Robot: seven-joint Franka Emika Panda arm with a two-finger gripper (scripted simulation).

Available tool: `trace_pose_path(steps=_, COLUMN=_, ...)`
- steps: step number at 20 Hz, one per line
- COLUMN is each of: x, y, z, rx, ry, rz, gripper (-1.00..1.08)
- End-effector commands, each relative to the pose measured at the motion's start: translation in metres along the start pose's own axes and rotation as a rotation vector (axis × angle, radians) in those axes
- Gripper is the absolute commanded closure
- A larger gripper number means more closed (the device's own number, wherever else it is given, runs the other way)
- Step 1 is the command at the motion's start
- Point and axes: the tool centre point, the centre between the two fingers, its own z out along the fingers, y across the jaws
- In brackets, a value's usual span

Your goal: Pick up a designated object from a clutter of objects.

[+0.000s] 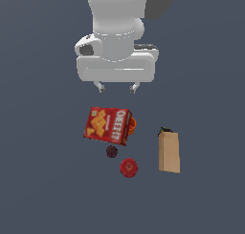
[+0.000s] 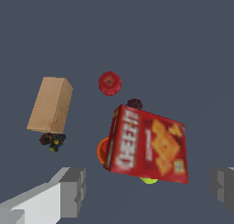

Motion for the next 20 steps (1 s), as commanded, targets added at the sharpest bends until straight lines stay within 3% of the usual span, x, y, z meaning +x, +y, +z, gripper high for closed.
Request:
trace_pose_path(steps=1, x=0.000, y=0.000, z=0.000, rx=0.000, ry=0.000, rz=0.000, gripper=-0.92)
trace_pose_path(steps=20, x=0.009, y=-0.011, z=0.004, rx=0.011, ry=0.013, rz=-0.025, gripper=-0.92)
